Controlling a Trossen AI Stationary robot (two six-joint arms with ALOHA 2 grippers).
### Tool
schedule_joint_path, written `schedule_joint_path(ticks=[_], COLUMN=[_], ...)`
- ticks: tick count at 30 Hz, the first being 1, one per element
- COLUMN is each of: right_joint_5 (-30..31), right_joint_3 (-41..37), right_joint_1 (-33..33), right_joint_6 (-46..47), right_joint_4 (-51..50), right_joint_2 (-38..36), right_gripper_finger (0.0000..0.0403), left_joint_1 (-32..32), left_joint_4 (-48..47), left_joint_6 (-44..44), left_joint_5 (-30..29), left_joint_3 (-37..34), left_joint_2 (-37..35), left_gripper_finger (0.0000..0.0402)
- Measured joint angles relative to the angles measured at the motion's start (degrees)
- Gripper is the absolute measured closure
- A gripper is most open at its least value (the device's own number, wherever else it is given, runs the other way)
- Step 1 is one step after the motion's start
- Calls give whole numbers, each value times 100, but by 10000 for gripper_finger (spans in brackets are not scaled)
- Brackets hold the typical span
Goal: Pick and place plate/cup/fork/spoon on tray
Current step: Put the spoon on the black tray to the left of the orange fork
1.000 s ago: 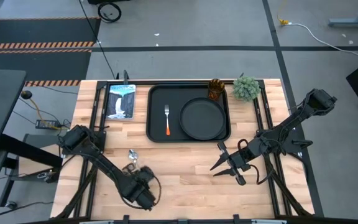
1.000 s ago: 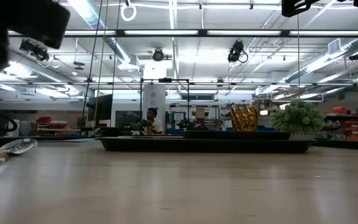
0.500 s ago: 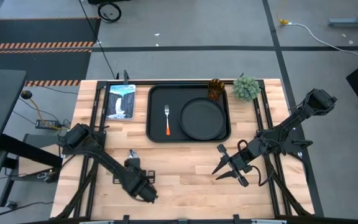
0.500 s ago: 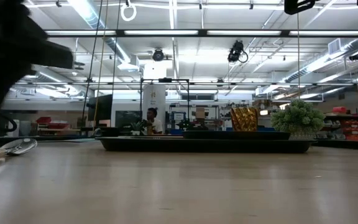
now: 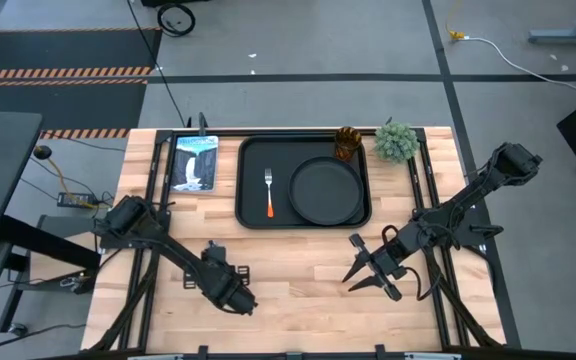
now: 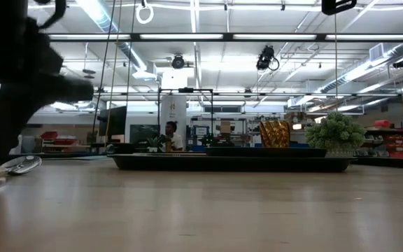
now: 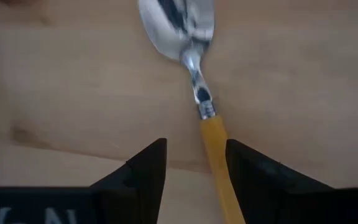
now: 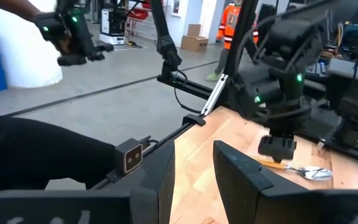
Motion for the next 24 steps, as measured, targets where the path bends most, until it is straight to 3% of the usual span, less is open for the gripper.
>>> schedule_joint_path(ticks=[5,12,24], right_joint_5=[-75,-75,-75], right_joint_3=[0,0,0], right_joint_1=[0,0,0], right_joint_6=[59,10,6], right_joint_4=[-2,-11,2], right_joint_2=[-1,-2,-2], right_gripper_finger=[286,286,286], left_joint_1=[16,33,92], left_joint_4=[975,1041,1228], left_joint_6=[-15,126,862], left_joint_5=[47,152,262], left_joint_3=[-560,-630,-645], left_joint_2=[-75,-70,-51], left_gripper_finger=[225,231,307])
